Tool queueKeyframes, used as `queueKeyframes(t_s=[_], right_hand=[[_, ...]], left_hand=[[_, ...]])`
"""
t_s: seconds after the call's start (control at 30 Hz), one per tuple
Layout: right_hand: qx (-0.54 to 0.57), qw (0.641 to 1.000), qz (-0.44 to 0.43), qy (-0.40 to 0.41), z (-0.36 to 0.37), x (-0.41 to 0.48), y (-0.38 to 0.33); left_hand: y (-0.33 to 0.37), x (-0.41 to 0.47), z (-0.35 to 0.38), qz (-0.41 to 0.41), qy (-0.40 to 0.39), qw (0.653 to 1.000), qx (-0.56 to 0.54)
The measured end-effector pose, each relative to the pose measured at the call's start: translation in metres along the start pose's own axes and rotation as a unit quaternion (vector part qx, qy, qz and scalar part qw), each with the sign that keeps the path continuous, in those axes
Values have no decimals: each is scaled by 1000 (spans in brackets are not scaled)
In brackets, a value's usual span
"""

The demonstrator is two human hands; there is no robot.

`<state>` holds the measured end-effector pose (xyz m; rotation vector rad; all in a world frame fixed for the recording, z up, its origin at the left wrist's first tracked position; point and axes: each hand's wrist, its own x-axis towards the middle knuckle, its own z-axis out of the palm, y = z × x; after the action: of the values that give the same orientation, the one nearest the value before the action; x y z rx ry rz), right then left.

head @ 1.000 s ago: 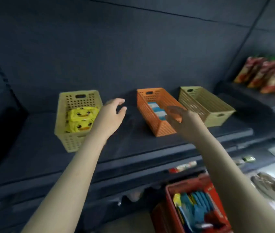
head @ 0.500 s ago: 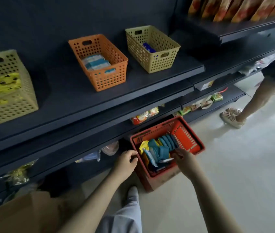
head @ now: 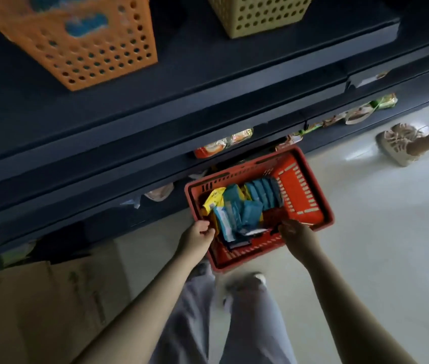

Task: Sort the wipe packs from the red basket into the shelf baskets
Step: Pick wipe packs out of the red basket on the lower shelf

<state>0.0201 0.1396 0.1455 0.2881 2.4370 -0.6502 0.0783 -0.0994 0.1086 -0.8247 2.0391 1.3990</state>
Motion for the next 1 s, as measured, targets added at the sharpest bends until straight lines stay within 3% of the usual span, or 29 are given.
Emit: queueKeyframes(t_s=[0.2,0.4,0.67,0.8,1.0], right_hand=[[65,995,9,-79,64,128,47],[51,987,67,-140,126,208,84],[227,958,127,-122,150,226,95],[285,948,75,-118,140,215,86],[474,873,32,-107,91,194,60]], left_hand=[[-17,92,73,-89,44,992,-80],[-54,155,135,-129,173,969,-117],[-68,164,153,-52,266,962,-18],[-67,160,152,-24,305,950,65],[-40,136,139,21,338,939,54]])
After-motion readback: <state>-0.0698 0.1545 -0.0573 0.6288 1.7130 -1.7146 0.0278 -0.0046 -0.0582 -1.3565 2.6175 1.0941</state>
